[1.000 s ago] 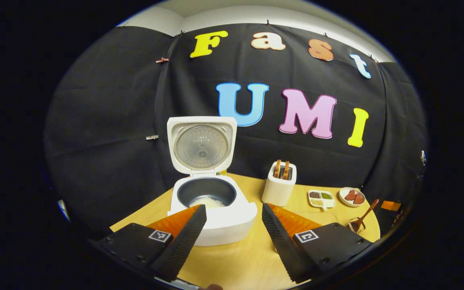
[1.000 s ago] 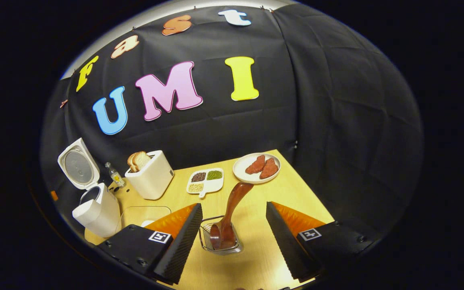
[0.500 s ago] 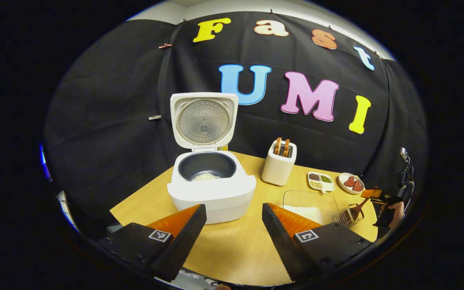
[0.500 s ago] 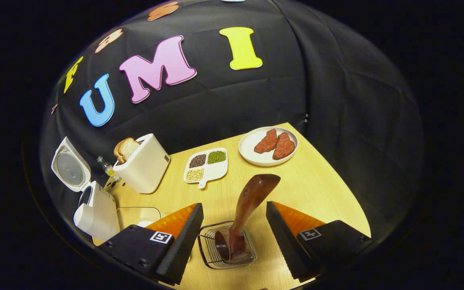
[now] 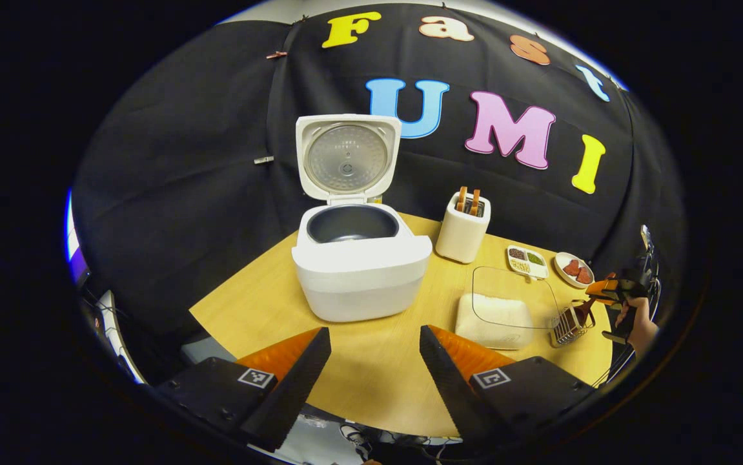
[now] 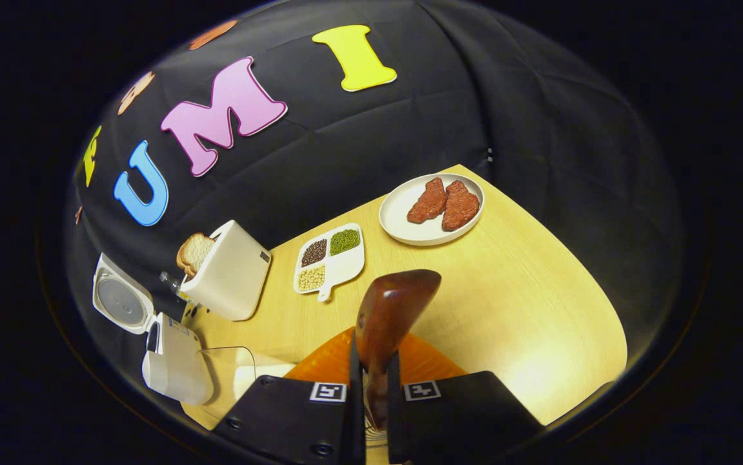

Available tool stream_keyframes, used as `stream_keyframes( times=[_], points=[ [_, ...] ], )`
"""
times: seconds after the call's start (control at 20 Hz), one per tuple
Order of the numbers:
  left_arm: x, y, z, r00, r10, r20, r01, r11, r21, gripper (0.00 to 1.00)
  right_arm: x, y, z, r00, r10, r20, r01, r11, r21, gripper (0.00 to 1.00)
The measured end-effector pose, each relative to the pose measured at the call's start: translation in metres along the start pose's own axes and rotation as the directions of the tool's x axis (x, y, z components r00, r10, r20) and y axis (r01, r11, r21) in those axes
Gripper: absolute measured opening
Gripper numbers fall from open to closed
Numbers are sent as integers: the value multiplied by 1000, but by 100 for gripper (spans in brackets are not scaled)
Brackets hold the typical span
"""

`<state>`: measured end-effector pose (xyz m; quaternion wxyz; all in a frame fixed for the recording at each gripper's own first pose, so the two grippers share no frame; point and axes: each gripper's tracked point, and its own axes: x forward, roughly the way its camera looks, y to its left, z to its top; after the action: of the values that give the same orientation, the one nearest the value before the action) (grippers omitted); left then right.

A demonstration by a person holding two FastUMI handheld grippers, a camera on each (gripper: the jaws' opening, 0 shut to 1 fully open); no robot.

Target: Close the left gripper, press the button to open the rice cooker; take a wooden spoon from the chopstick holder with the right hand, scoop a spoonful of rice and pour it into the rice cooker, then put the wooden spoon back into the chopstick holder.

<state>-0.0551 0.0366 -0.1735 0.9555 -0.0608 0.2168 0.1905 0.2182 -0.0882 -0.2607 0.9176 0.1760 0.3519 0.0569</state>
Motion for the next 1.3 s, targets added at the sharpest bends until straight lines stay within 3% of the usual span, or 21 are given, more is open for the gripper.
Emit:
stream_keyframes(
  times=[0.25,0.5,0.65,1.0,1.3],
  points=[
    [6,-16,3,998,-68,15,69,998,-11,96,-33,25,33,989,35,142,-25,997,-75,14],
    [8,-18,-1,993,-112,26,113,994,-8,96,-63,55,55,976,46,215,-2,980,-201,15],
    [8,-10,-9,991,-131,14,131,991,-15,96,-86,85,65,965,83,250,-25,974,-226,14],
    [15,15,-7,980,-200,2,200,979,-41,96,-111,158,56,956,146,255,-84,967,-240,14],
    [21,35,4,964,-266,12,266,964,-15,96,-95,212,28,949,176,264,-84,942,-325,14]
  ],
)
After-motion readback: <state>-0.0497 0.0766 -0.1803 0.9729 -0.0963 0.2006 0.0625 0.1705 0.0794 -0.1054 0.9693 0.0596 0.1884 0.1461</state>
